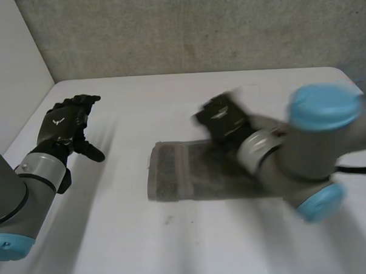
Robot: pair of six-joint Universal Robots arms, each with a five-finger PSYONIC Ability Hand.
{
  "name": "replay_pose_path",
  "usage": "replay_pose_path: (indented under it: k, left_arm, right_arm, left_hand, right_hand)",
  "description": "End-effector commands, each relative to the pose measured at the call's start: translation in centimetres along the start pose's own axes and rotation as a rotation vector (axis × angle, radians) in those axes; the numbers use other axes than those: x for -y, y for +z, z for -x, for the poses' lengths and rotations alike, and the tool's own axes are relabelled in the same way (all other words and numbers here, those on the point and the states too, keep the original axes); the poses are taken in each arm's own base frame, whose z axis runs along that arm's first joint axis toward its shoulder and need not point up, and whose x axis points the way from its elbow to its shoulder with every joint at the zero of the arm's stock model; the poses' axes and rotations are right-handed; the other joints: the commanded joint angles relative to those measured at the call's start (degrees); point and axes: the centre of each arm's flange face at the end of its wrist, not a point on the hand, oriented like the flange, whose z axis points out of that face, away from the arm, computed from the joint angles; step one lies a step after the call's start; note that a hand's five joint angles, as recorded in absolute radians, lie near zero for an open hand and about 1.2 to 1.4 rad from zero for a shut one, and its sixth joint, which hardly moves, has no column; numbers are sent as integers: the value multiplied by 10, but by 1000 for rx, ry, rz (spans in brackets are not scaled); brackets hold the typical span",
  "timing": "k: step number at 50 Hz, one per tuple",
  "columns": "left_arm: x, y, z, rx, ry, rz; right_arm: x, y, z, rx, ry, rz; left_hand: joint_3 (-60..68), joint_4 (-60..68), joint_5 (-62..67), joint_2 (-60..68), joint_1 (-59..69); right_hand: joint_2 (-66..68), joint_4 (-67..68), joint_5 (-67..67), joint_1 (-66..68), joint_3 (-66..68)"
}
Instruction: Fold the towel.
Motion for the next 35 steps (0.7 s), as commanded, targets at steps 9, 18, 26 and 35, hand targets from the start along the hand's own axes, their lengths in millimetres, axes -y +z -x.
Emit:
replay_pose_path:
  k: [9, 18, 26, 35]
  left_arm:
    - [1, -1, -2, -5, -1, -5]
    - [0, -1, -3, -7, -1, -1]
    - [-4, -2, -4, -12, -2, 11]
    - [-7, -3, -6, -19, -2, 18]
  right_arm:
    - [-6, -1, 102, 227, 4, 3]
    - [-13, -31, -22, -62, 351, 67]
    - [-82, -66, -49, -168, 436, 272]
    - [-138, -83, -49, -182, 355, 391]
  left_hand:
    - [4, 5, -17, 5, 1]
    - [4, 5, -17, 5, 1]
    - [4, 5, -17, 5, 1]
    - [4, 5, -17, 5, 1]
  right_hand:
    - [-236, -253, -248, -250, -251]
    - [-652, -670, -664, -666, -667]
    - [-652, -670, -664, -666, -667]
    - [-383, -400, -395, -397, -398]
